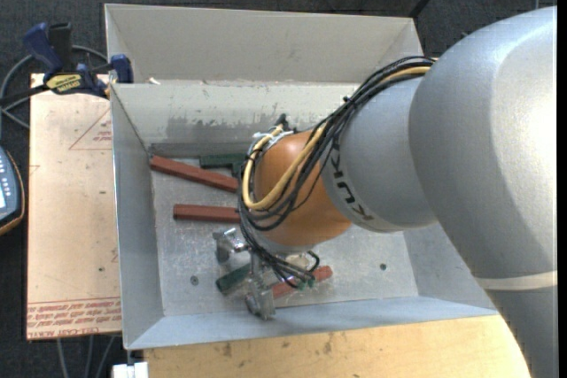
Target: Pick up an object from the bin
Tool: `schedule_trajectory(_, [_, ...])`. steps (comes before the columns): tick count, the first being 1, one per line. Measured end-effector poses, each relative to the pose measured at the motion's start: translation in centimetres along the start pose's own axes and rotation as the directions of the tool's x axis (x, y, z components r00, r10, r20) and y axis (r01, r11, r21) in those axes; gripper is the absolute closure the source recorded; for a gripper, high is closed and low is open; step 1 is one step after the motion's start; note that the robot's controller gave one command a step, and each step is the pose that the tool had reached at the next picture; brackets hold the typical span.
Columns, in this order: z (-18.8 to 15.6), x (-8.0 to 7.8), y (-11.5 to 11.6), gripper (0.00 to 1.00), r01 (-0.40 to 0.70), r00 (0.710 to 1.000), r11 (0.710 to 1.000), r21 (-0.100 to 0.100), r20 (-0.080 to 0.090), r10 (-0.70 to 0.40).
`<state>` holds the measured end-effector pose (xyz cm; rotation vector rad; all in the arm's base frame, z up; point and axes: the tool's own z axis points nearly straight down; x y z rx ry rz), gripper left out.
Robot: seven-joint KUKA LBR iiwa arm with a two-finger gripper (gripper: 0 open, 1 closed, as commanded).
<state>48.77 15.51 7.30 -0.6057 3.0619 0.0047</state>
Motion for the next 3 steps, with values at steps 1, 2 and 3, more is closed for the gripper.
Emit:
schedule_trajectory(1, [0.0,0.4,-0.1,1.00,-0.005,1.000,1.000,-0.001,-0.018,0.005])
schedule_trajectory(2, [-12.0,-5.1,4.2,1.00,0.004,1.000,1.000,-0.003,-0.007,-0.005])
schedule_trajectory(3, [-17.6,-3.9,2.7,1.00,-0.032,0.999,0.999,-0.001,-0.012,0.032])
